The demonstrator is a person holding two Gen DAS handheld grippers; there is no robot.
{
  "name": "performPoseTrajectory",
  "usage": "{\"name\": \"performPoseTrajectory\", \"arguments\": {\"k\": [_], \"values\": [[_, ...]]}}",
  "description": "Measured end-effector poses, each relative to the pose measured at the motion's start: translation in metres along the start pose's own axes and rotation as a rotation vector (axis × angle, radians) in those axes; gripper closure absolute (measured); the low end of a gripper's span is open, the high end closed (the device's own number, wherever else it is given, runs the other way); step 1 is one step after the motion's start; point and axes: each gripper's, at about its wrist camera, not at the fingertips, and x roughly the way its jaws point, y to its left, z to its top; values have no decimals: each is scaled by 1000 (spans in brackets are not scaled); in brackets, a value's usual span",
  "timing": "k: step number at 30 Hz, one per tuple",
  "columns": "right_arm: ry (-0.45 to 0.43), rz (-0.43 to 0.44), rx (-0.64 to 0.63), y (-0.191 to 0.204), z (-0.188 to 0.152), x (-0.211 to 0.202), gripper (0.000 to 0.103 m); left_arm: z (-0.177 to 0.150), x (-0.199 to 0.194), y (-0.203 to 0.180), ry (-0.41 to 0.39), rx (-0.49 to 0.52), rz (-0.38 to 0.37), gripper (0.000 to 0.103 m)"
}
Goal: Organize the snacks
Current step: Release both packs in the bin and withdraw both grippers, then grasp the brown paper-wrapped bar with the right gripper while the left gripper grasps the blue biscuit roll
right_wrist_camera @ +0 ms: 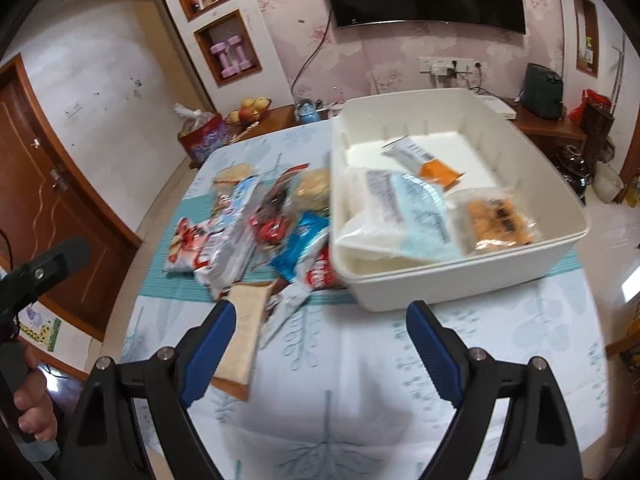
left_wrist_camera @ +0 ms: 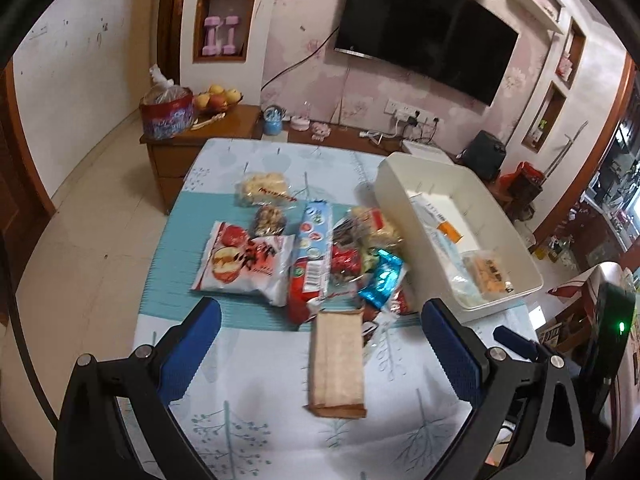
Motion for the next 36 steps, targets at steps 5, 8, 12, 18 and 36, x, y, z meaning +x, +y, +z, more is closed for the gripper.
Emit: {"name": "performPoseTrajectory", "arguments": {"k": [5,8,12,18,36], "values": [[8,59,29,20,-17,15,15,12,11,11,51,10,29,3],[22,72,34,32,-27,26,15,21,21,15,92,18,45,3],[37,78,34,44,-36,39,15,31,37,16,143,36,63,3],[46,71,40,57,-49,57,15,40,70,7,213,75,45,3],[115,31,-82,94,-70,103,29,39,160,1,373,22,5,9]]}}
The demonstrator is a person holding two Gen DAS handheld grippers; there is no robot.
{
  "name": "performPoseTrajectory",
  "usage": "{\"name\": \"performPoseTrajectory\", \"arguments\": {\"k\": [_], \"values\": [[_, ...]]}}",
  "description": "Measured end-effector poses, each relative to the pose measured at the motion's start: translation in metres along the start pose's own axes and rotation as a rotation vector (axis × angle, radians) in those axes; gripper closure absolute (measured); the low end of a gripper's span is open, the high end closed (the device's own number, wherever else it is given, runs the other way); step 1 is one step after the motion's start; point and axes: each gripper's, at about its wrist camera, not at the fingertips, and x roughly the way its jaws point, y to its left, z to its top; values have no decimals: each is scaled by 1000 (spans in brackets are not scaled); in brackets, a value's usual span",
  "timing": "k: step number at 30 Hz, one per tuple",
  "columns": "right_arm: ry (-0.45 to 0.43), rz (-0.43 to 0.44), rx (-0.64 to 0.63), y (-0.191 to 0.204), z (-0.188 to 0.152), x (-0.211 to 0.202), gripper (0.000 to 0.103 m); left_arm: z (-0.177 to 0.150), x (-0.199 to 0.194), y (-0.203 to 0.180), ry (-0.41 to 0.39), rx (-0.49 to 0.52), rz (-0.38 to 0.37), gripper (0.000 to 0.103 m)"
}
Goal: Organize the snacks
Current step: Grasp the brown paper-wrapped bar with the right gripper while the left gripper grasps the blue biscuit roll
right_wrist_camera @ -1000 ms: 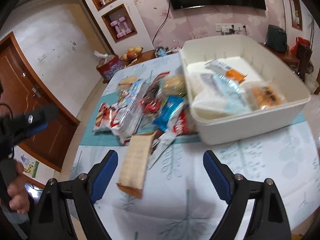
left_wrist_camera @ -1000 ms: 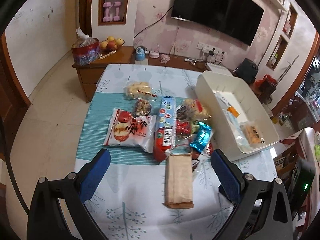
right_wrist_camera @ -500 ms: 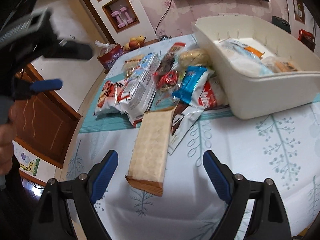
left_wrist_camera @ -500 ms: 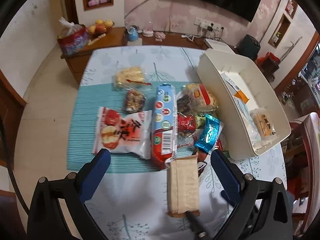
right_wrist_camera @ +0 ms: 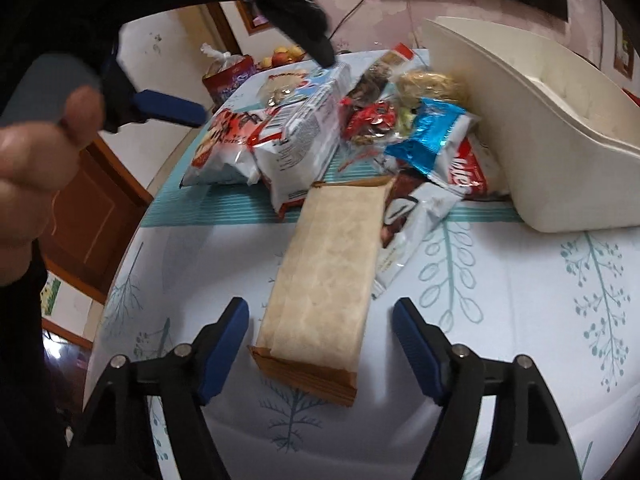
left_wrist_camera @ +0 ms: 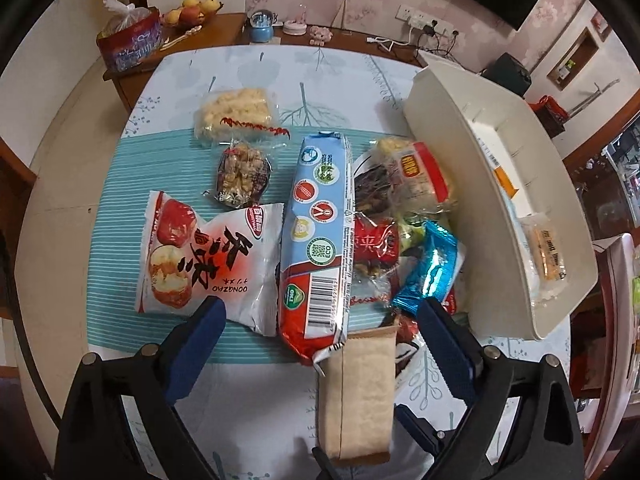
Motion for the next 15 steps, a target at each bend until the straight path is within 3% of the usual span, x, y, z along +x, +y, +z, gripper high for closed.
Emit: {"name": "performPoseTrajectory", "arguments": {"k": [9,15], "values": [[-18,-73,-106,19,1,10,30,4,25,-10,54,40,67,17],[-29,-107,-144,25,2,16,43,7,41,-12,85,35,93,25]]}}
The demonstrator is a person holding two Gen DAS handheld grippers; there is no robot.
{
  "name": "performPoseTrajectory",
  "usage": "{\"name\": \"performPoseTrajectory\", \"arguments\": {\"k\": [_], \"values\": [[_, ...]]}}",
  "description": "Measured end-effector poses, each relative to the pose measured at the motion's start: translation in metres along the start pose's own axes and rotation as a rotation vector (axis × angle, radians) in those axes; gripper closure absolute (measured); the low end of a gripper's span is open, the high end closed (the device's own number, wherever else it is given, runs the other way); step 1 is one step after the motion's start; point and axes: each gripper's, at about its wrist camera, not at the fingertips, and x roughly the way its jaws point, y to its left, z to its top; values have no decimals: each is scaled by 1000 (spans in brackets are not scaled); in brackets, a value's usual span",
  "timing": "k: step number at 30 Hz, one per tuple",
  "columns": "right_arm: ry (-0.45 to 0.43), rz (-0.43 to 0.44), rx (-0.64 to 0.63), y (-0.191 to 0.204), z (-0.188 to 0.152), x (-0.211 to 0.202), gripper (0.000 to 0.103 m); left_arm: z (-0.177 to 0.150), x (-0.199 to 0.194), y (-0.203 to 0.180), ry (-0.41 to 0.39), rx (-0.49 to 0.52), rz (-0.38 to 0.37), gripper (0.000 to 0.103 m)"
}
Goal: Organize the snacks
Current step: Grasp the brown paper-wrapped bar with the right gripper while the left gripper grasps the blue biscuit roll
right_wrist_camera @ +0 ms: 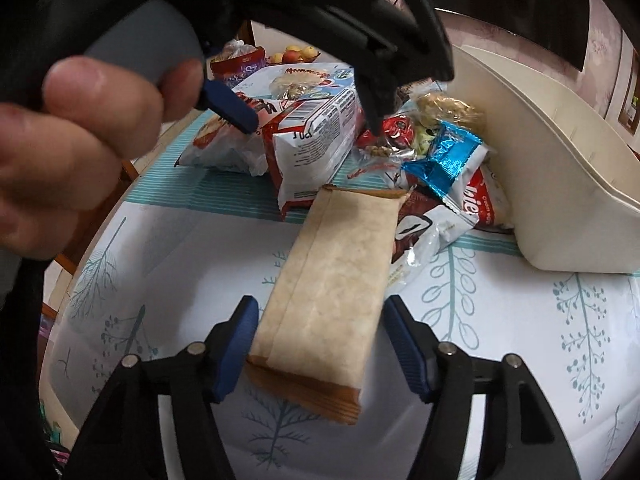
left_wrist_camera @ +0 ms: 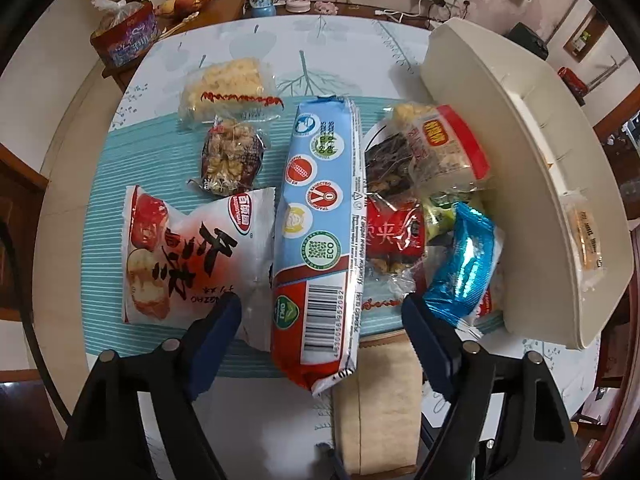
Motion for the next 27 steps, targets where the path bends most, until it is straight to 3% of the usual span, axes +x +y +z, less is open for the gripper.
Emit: {"name": "performPoseTrajectory", "arguments": {"k": [9,11,27], "values": [[-3,32,-17,-10,-2,-5,44,6,21,3,44,-30,52,54],[-1,40,-16,-14,-2,-7,44,8,22,6,39,-43,32,61],[15,41,2,-42,2,-11,46,-11,9,21,1,-130,-25,65]]}}
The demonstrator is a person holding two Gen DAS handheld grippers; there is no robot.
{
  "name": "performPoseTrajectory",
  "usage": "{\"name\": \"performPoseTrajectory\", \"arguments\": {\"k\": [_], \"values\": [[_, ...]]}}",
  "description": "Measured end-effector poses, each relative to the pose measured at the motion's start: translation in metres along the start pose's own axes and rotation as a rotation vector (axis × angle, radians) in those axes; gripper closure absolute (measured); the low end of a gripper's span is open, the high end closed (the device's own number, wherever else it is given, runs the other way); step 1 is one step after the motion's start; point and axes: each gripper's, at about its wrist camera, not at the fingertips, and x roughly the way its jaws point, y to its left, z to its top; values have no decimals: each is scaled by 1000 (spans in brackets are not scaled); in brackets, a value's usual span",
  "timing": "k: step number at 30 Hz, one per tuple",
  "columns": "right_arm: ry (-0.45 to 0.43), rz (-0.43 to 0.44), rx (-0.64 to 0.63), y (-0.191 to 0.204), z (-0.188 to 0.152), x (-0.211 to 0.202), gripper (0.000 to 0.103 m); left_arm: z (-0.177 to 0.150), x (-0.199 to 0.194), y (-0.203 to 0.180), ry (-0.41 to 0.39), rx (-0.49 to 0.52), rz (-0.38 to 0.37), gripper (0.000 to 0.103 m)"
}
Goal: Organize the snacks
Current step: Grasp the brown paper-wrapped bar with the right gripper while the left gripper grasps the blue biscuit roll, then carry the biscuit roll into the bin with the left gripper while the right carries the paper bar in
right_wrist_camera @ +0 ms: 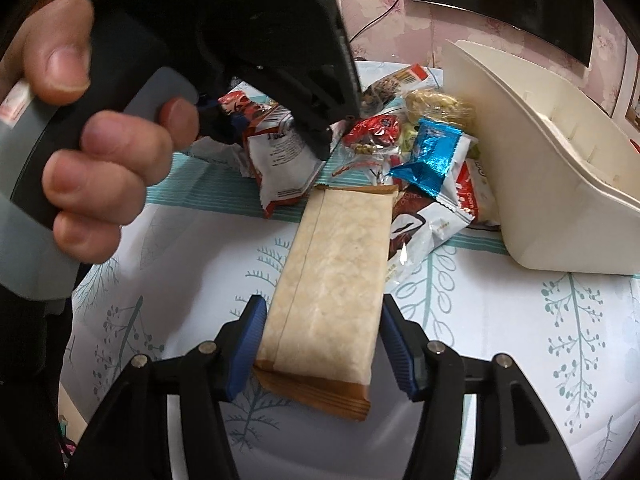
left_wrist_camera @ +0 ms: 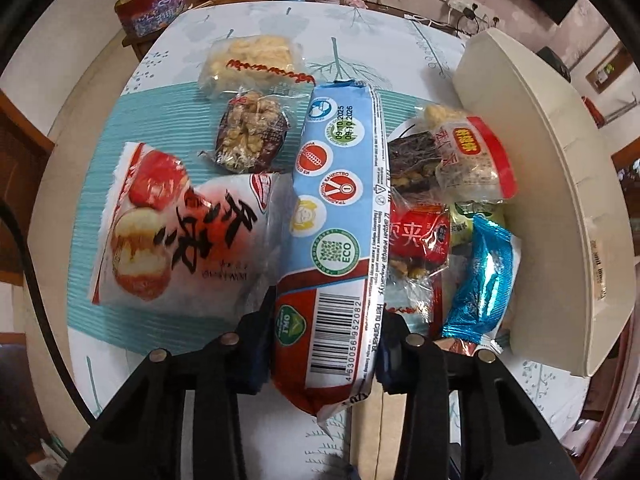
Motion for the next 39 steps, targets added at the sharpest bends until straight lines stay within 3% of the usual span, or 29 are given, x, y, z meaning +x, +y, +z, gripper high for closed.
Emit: {"name": "performPoseTrajectory", "arguments": {"k": [14,15,16,28,39], "values": [[-24,15,2,-10,10,-19,50,-27,-52,18,-75,-61,-88,66],[-25,18,0,-9,11,-22,53,-29,-57,18,-83,-62,-92,66],[-31,14,-1,-9,11,-24,87,-30,-61,17,-90,-64,-92,66],[-32,106,19,-19,11,-37,90,-49,-116,14,-199,-59,-120,66],[-128,113,10,-22,14,-63,91,-60,-162,9,-299,-43,-147,66]]}}
